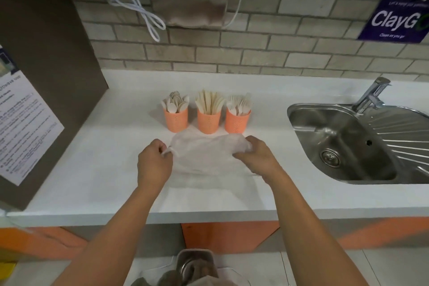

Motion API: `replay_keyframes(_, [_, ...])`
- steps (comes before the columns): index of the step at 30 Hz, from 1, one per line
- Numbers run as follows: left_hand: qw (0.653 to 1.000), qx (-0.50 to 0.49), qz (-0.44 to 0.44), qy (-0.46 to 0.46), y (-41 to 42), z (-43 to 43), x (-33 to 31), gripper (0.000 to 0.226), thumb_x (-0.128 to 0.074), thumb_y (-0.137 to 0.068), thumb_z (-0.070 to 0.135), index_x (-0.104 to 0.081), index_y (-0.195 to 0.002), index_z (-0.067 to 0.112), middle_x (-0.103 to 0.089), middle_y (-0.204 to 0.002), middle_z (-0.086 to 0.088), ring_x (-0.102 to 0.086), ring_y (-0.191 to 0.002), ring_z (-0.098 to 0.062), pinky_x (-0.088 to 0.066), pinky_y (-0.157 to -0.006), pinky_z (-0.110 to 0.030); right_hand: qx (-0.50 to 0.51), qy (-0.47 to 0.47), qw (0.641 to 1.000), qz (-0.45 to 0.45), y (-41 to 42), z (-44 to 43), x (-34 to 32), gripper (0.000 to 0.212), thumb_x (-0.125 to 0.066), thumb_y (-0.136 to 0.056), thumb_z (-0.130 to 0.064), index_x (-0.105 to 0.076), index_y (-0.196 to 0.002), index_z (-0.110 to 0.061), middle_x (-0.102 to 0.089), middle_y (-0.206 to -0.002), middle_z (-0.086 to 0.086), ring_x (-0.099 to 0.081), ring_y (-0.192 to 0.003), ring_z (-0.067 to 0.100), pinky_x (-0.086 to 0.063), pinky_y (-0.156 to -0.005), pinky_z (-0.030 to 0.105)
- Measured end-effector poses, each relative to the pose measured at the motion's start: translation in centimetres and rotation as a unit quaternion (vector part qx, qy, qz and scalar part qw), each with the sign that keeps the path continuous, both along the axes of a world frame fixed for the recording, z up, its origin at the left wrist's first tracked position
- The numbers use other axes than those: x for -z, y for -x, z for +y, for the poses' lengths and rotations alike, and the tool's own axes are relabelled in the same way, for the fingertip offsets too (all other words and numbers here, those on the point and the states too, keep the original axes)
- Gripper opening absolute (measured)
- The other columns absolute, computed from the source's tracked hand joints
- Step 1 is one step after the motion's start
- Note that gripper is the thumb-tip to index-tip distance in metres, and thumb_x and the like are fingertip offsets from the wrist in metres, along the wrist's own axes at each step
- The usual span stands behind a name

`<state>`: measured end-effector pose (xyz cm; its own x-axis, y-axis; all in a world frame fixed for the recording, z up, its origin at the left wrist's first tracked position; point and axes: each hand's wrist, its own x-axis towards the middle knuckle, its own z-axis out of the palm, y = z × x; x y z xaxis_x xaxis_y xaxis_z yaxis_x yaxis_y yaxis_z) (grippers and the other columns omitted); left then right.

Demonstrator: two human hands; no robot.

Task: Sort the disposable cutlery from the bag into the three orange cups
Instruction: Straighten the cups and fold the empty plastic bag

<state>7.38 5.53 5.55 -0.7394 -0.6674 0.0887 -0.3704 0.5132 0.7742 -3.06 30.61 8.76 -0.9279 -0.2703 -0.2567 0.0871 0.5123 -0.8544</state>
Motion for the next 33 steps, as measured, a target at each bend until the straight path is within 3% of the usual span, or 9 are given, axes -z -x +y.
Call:
replay_keyframes(4, [1.0, -0.02, 0.004, -0.008, -0.7, 1.7, -0.5, 0.009, -0.058, -0.094, 0.01, -0.057, -0.085, 0.007, -0.061, -0.076, -0.005, -0.053, -0.065, -0.02, -0.04, -0.055, -0.028, -0.111, 0.14, 0.972, -0.154, -0.9, 1.5, -0.3, 0.021, -0.058, -0.091, -0.01, -0.065, -0.107, -0.022, -0.05, -0.072, -0.008, -0.035, -0.058, 0.014, -0.03, -0.054, 0.028])
replay_keyframes(9, [0.969, 0.122, -0.001, -0.216, -1.0, 3.0, -1.1, 0.023, -0.078, -0.089, 0.015, -0.066, -0.106, 0.026, -0.066, -0.105, 0.002, -0.067, -0.088, -0.018, -0.058, -0.072, -0.031, 0.059, -0.073, 0.99, 0.104, 0.3, 1.2, 1.8, 0.018, -0.057, -0.096, -0.029, -0.056, -0.091, -0.012, -0.063, -0.078, 0.002, -0.061, -0.068, 0.026, -0.047, -0.056, 0.032])
replay_keyframes(11, [0.977, 0.111, -0.009, -0.182, -1.0, 3.5, -0.8, 0.019, -0.073, -0.091, 0.011, -0.068, -0.103, 0.025, -0.067, -0.107, 0.0, -0.068, -0.084, -0.021, -0.057, -0.066, -0.031, 0.064, -0.114, 0.984, 0.121, 0.1, 0.9, 2.0, 0.024, -0.064, -0.093, -0.033, -0.055, -0.092, -0.011, -0.063, -0.082, 0.002, -0.064, -0.079, 0.03, -0.046, -0.059, 0.032])
replay_keyframes(16, [0.998, -0.028, -0.04, 0.039, -1.8, 2.7, -0.1, 0.015, -0.061, -0.095, 0.007, -0.065, -0.101, 0.019, -0.069, -0.104, 0.0, -0.061, -0.087, -0.021, -0.046, -0.071, -0.029, -0.002, 0.147, 0.97, -0.192, -0.4, 0.9, 0.0, 0.01, -0.06, -0.09, -0.016, -0.05, -0.092, -0.013, -0.041, -0.074, 0.0, -0.034, -0.056, 0.016, -0.027, -0.05, 0.028])
replay_keyframes(19, [0.991, -0.019, -0.071, -0.107, -2.0, 1.7, -0.4, 0.021, -0.072, -0.093, 0.026, -0.062, -0.11, 0.018, -0.069, -0.105, -0.001, -0.066, -0.09, -0.023, -0.051, -0.068, -0.031, 0.059, 0.234, 0.956, -0.168, 0.3, 1.4, 0.2, 0.009, -0.049, -0.095, -0.006, -0.049, -0.089, -0.012, -0.039, -0.068, 0.002, -0.03, -0.052, 0.015, -0.023, -0.047, 0.027])
replay_keyframes(22, [0.919, 0.116, -0.03, -0.375, -2.0, 2.0, -1.4, 0.03, -0.076, -0.092, 0.018, -0.068, -0.12, 0.012, -0.076, -0.114, -0.008, -0.072, -0.107, -0.029, -0.058, -0.094, -0.043, 0.094, 0.126, 0.985, -0.066, 0.7, 1.5, 0.9, 0.011, -0.056, -0.096, -0.015, -0.052, -0.086, -0.012, -0.046, -0.068, 0.005, -0.038, -0.055, 0.019, -0.031, -0.042, 0.025])
replay_keyframes(24, [0.893, 0.156, 0.003, -0.423, -2.2, 2.6, -1.8, 0.031, -0.076, -0.09, 0.007, -0.071, -0.12, 0.01, -0.077, -0.113, -0.009, -0.074, -0.107, -0.028, -0.057, -0.098, -0.043, 0.105, 0.084, 0.991, -0.017, 0.6, 1.3, 1.1, 0.028, -0.06, -0.095, -0.022, -0.044, -0.073, -0.016, -0.042, -0.065, 0.001, -0.036, -0.055, 0.02, -0.032, -0.045, 0.025])
replay_keyframes(28, [0.992, 0.059, 0.012, -0.115, -1.7, 2.9, -1.3, 0.01, -0.076, -0.088, 0.011, -0.071, -0.089, 0.02, -0.072, -0.086, -0.004, -0.071, -0.079, -0.027, -0.06, -0.069, -0.036, 0.149, 0.039, 0.988, 0.023, 0.1, 1.1, 1.5, 0.044, -0.055, -0.092, -0.028, -0.035, -0.053, -0.02, -0.039, -0.053, -0.003, -0.035, -0.056, 0.02, -0.034, -0.06, 0.034])
replay_keyframes(33, [0.998, -0.03, 0.035, 0.042, -1.5, 3.3, -1.1, 0.023, -0.061, -0.093, 0.007, -0.051, -0.078, 0.02, -0.062, -0.075, -0.002, -0.06, -0.067, -0.024, -0.052, -0.058, -0.037, 0.126, 0.013, 0.989, -0.074, -1.0, 1.3, 0.9, 0.032, -0.049, -0.096, -0.034, -0.055, -0.073, -0.014, -0.052, -0.064, 0.002, -0.046, -0.053, 0.021, -0.041, -0.053, 0.032])
